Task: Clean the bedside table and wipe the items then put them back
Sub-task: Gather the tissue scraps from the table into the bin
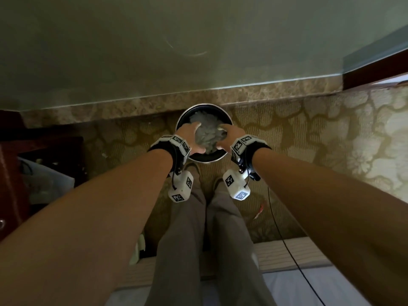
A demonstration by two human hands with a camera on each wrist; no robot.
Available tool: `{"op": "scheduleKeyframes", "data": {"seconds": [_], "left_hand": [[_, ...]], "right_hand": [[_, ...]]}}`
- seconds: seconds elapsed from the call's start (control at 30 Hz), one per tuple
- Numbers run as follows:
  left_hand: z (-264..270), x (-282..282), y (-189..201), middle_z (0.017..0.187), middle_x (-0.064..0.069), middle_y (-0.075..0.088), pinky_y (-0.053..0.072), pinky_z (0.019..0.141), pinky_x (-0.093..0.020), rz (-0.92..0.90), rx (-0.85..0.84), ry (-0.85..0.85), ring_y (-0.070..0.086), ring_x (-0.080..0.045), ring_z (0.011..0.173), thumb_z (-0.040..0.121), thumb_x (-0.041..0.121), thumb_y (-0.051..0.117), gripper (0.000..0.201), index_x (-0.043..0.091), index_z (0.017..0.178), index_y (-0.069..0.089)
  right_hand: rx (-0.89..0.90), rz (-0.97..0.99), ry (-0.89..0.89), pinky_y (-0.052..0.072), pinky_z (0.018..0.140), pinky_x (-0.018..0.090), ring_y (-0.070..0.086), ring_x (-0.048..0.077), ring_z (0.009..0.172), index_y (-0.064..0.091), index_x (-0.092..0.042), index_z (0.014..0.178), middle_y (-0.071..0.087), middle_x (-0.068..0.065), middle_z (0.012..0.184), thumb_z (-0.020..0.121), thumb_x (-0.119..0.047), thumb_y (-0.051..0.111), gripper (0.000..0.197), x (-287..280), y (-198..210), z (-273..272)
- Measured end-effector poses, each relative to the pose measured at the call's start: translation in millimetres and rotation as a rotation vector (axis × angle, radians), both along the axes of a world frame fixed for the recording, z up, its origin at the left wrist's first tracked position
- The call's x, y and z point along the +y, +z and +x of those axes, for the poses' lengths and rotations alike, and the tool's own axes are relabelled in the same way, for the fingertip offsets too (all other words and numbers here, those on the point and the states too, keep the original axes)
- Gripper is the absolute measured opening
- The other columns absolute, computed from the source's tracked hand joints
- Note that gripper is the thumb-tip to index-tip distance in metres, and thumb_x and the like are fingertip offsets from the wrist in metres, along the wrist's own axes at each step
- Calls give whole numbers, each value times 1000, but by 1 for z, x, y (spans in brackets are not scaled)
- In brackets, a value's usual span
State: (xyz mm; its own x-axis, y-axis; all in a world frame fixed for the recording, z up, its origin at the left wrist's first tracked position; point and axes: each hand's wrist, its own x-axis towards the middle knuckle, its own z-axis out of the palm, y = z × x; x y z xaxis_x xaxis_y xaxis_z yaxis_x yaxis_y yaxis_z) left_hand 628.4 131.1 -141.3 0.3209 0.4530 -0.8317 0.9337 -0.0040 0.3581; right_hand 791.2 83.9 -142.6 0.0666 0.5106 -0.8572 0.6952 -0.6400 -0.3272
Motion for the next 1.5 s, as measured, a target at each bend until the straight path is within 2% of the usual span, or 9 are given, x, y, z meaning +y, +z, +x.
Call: {"op": "scheduleKeyframes", "data": {"seconds": [0.27, 0.47, 0.67, 0.77, 0.87, 1.0, 1.13, 1.3, 1.5], "left_hand": [[-26, -17, 149, 151, -14, 40, 39, 105, -40, 109, 22, 25, 41, -33, 136, 84, 34, 76, 86, 13, 153, 30], [-56, -35, 273, 140, -14, 53, 46, 100, -41, 198, 7, 185, 52, -32, 125, 86, 30, 75, 65, 8, 141, 47], [-116, -53, 380, 149, -9, 45, 40, 103, -35, 309, 19, 336, 48, -30, 132, 85, 35, 75, 72, 15, 146, 42], [-153, -62, 428, 152, -8, 42, 36, 107, -32, 397, 66, 372, 43, -28, 137, 87, 35, 74, 72, 16, 148, 40], [-197, -73, 466, 154, -9, 40, 33, 110, -30, 452, 94, 424, 40, -27, 139, 88, 35, 73, 75, 13, 150, 37], [-261, -91, 504, 151, -8, 44, 33, 109, -28, 503, 118, 517, 43, -25, 137, 88, 32, 74, 74, 10, 149, 38], [-332, -118, 528, 147, -7, 49, 36, 105, -28, 532, 168, 588, 48, -25, 133, 88, 31, 73, 68, 12, 146, 44], [-425, -157, 535, 141, -9, 51, 42, 105, -37, 504, 228, 676, 50, -31, 126, 82, 40, 75, 71, 18, 143, 46], [-518, -201, 517, 152, -8, 42, 32, 109, -30, 480, 278, 795, 42, -26, 138, 87, 37, 73, 73, 15, 148, 40]], "right_hand": [[-14, 95, 190, 47, 103, 42, 54, 29, 126, 44, -25, 144, 52, 4, 142, 82, -26, 73, 68, 0, 125, -11], [-23, 190, 376, 46, 104, 44, 55, 27, 124, 52, -26, 138, 55, 2, 139, 84, -34, 70, 58, 3, 233, -37], [-75, 269, 618, 45, 100, 34, 56, 28, 121, 55, -15, 135, 58, 7, 136, 88, -30, 69, 51, 19, 348, -95], [-92, 304, 749, 46, 87, 32, 58, 29, 114, 57, -13, 130, 58, 4, 132, 91, -33, 65, 44, 25, 401, -131], [-54, 365, 787, 48, 88, 32, 60, 26, 110, 60, -22, 128, 60, -1, 130, 86, -30, 69, 44, 30, 443, -175], [-18, 423, 907, 49, 99, 41, 60, 26, 110, 58, -22, 129, 60, 1, 125, 86, -30, 69, 44, 32, 485, -245], [-12, 460, 999, 49, 99, 40, 60, 25, 112, 56, -23, 131, 60, 1, 128, 84, -30, 73, 50, 31, 508, -321], [-3, 497, 1133, 46, 103, 39, 58, 23, 117, 56, -23, 132, 59, 0, 132, 83, -31, 74, 52, 18, 515, -413], [29, 541, 1225, 45, 101, 29, 58, 20, 118, 57, -18, 131, 60, 1, 130, 86, -24, 72, 47, -4, 506, -505]]}}
